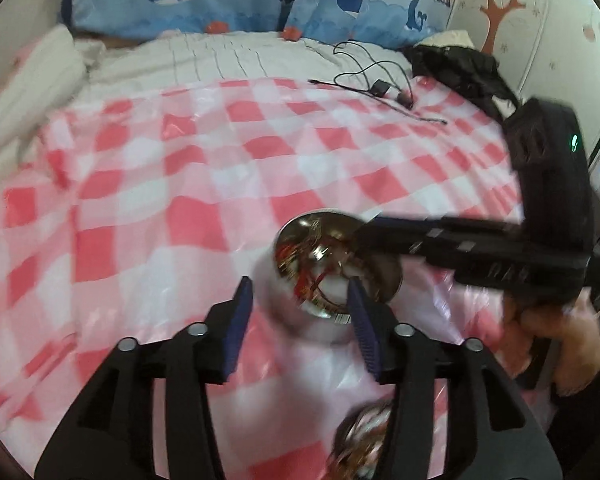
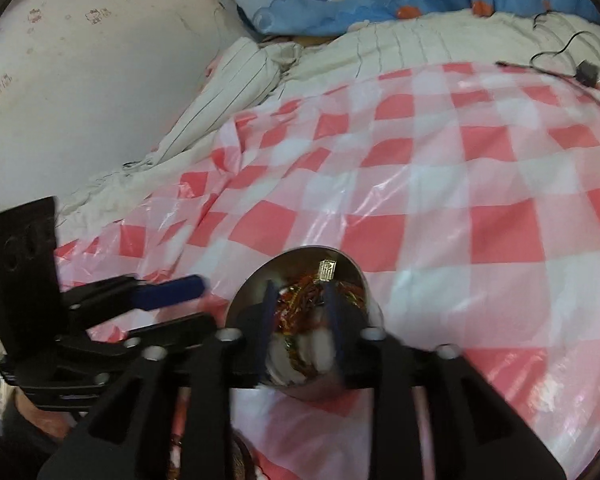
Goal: Organize jewelry
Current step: 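Lift the bracelets over the silver tin and open both grippers, then move both grippers to the amber bead bracelet and silver bangles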
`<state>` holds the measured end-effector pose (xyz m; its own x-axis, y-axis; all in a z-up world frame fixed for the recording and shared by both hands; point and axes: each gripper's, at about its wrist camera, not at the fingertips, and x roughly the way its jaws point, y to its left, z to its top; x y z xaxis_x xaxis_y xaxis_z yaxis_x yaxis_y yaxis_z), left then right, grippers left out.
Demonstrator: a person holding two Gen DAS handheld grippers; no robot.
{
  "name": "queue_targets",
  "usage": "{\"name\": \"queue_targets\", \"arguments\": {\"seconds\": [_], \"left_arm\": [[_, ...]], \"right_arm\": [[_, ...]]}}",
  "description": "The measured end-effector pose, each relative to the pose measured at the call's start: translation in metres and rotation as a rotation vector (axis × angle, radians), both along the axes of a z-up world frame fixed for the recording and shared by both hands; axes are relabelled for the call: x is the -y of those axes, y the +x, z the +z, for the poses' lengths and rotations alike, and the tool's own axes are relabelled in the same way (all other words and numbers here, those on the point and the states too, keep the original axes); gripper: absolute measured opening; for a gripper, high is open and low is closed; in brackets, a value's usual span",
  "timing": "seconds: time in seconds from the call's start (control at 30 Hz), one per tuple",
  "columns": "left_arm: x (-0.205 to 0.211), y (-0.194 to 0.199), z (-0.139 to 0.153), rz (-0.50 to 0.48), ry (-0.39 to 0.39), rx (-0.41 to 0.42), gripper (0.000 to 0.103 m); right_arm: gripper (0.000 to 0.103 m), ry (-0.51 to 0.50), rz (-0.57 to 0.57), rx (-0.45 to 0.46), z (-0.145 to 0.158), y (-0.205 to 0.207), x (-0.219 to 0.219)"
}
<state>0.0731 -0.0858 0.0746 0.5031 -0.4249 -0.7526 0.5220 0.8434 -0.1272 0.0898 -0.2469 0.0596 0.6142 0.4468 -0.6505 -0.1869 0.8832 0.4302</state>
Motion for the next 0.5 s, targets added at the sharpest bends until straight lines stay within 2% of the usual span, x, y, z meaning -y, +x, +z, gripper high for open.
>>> {"name": "queue_targets", "arguments": {"seconds": [0.17,0.23,0.33,0.43,0.5], "left_arm": [[-0.011,-0.037,-0.004,0.047,0.122,0.058,0.052],[-0.016,-0.047,-0.006,0.061,0.131,0.064,0.053],[-0.014,-0.054,-0.011,0.068,0.167,0.080,0.054],[-0.009,-0.059,-0.008,0.050,0.189,0.115,0.056],[-0.007,-0.063,-0.005,0.048,0.210,0.149,0.058]], "right_arm": [[0.042,-0.022,-0.022,0.053,0.013,-0.051,0.009],[0.042,-0.008,-0.030,0.043,0.008,-0.064,0.012],[0.042,0.020,-0.036,0.009,-0.003,-0.067,0.012],[0.043,0.010,-0.020,0.021,-0.002,-0.065,0.005],[0.047,-0.001,-0.011,0.025,-0.003,-0.066,0.000]]}}
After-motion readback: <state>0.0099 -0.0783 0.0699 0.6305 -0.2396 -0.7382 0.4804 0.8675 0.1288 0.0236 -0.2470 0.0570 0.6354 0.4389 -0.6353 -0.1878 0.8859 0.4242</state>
